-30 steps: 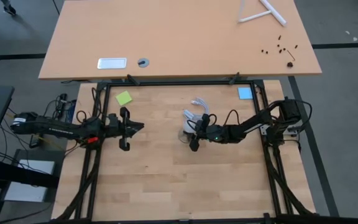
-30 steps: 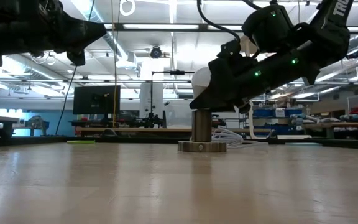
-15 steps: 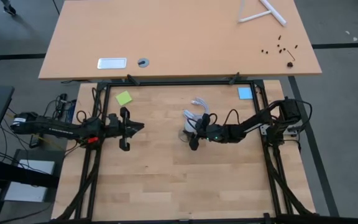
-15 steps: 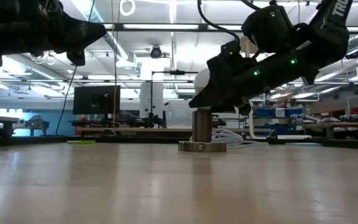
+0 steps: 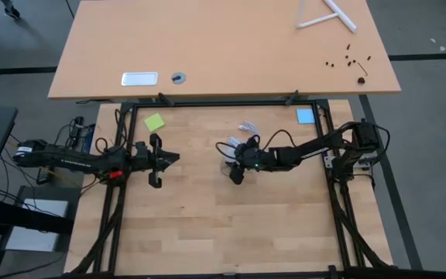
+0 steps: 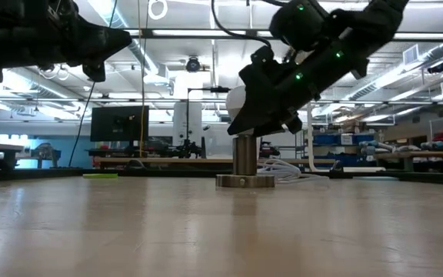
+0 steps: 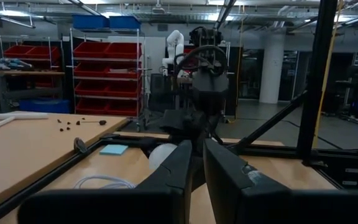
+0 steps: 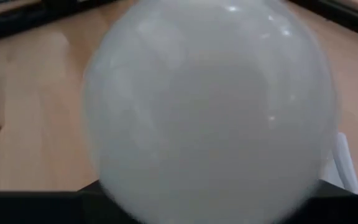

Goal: Screw lightbulb
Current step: Insert the lightbulb into the lamp

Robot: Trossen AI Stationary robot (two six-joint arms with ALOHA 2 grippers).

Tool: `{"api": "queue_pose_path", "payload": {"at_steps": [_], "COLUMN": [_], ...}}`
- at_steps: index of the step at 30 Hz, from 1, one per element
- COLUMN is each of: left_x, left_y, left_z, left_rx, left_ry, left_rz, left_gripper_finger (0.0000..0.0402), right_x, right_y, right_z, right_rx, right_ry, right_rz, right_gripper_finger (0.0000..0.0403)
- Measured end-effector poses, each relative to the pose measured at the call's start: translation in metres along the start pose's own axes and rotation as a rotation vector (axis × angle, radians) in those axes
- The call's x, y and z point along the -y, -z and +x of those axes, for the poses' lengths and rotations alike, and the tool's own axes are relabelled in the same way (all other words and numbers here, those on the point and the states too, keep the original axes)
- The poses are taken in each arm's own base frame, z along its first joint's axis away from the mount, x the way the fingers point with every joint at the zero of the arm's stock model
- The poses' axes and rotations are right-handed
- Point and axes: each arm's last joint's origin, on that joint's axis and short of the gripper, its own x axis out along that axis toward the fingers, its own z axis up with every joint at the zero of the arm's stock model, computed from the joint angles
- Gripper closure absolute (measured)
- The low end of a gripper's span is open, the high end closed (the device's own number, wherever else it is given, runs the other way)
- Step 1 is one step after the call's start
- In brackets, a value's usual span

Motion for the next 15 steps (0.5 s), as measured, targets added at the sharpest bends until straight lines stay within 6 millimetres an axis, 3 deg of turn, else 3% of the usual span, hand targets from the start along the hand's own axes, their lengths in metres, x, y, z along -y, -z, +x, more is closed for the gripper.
{"api": "queue_pose_path", "payload": {"at_steps": [15], "left_x": [-0.0001], "left_y": [0.0023], "left_z": [0.0000], "left_rx": [-0.023], "left_ry": [-0.001], "left_rz": [-0.003], "left_gripper_finger": [0.0355], "right_x": [0.0004], "right_y": [-0.0116], "right_z": [0.0013], "right_rx": [-0.073], "right_ry": [0.016], "right_rz": [-0.045], "right_gripper_finger": [0.0191]}}
